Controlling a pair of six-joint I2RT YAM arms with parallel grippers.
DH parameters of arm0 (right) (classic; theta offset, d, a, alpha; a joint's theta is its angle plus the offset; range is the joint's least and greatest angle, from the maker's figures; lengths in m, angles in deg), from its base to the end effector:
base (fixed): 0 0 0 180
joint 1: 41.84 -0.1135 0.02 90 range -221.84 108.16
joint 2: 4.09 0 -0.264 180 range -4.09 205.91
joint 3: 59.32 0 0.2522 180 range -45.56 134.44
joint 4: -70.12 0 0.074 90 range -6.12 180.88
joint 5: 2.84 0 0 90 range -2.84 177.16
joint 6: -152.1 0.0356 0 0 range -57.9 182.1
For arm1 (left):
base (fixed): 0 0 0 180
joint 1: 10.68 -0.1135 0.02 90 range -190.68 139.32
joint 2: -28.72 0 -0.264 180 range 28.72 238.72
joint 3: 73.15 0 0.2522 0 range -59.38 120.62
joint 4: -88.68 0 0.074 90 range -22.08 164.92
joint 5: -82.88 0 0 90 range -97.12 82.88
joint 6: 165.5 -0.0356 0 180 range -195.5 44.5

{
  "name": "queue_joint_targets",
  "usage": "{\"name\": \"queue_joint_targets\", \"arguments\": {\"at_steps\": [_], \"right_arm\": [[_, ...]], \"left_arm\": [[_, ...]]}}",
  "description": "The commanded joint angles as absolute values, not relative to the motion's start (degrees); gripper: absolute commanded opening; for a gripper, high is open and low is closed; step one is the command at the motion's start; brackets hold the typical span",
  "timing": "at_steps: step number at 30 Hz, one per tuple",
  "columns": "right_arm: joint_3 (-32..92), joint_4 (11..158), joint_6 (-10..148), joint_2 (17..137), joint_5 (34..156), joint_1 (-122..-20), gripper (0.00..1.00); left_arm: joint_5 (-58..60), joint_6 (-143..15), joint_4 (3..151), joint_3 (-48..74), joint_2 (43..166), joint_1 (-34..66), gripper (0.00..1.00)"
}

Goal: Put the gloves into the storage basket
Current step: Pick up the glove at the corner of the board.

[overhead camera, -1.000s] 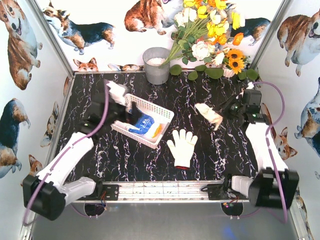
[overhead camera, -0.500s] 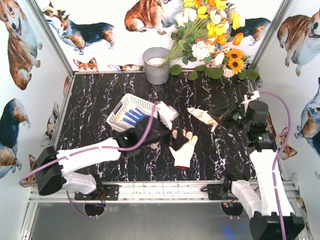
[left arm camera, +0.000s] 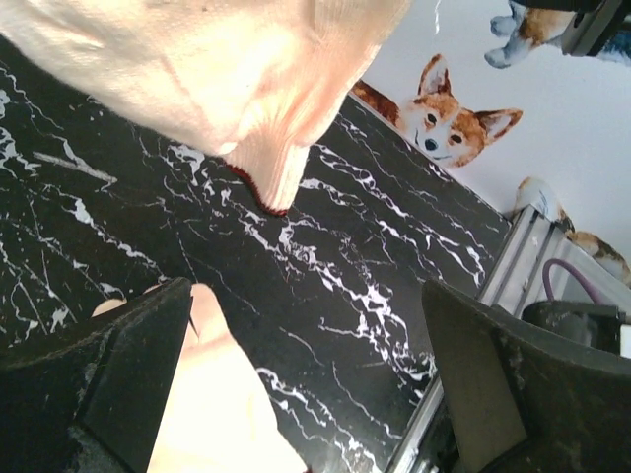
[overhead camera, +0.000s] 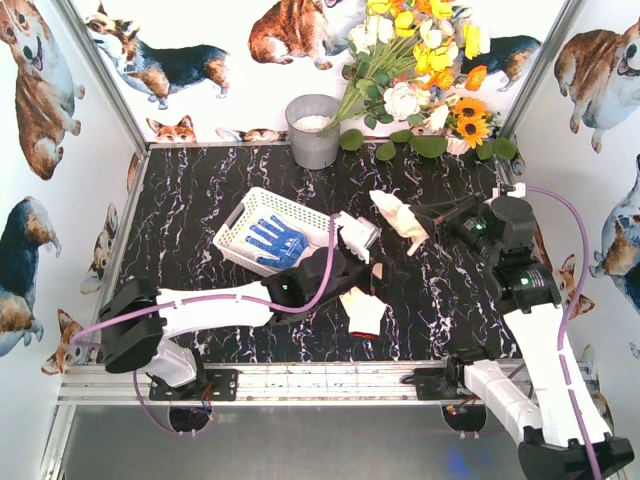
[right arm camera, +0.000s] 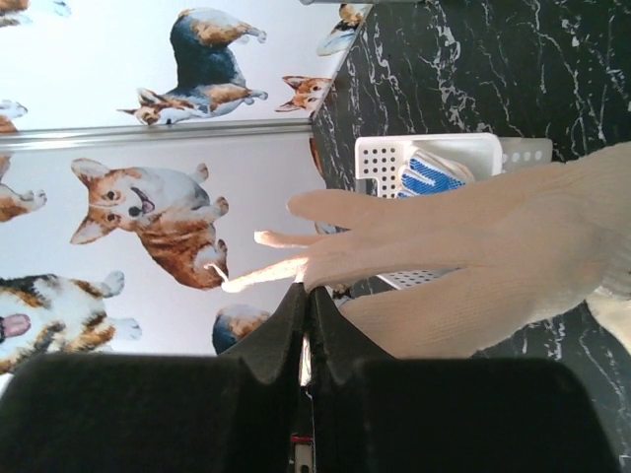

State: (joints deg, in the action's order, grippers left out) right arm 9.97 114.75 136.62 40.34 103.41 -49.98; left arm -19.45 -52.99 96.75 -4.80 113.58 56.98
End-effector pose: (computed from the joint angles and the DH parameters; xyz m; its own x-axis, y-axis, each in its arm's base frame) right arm 0.1591 0.0328 0.3677 -0.4716 0.8672 -0.1600 0.2168 0.2899 0.9322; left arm 0.1385 -0.3169 0.2888 -0.3667 -0.0915 -0.9258 0.7392 0.5755 -0.3497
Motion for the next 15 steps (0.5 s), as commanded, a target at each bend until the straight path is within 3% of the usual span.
{"name": "queue_joint_targets", "arguments": {"at_steps": [1, 9, 13, 15], "right_arm": [[14.5, 114.3, 142.1, 42.5, 98.0, -53.5, 0.00], [19.6, 116.2, 144.8, 47.1, 95.5, -58.2, 0.00], [20.0, 115.5, 145.4, 47.7, 94.2, -59.5, 0.00], [19.9, 115.3, 145.6, 47.6, 93.7, -59.8, 0.00]], "left_arm": [[-22.1, -52.7, 102.9, -2.1, 116.9, 57.5, 0.95], [-28.8, -55.7, 103.2, 2.1, 123.6, 57.5, 0.92], [-32.4, -57.0, 102.4, 4.2, 127.0, 57.4, 0.68], [-33.1, -56.8, 103.5, 4.7, 128.0, 57.4, 0.62]]}}
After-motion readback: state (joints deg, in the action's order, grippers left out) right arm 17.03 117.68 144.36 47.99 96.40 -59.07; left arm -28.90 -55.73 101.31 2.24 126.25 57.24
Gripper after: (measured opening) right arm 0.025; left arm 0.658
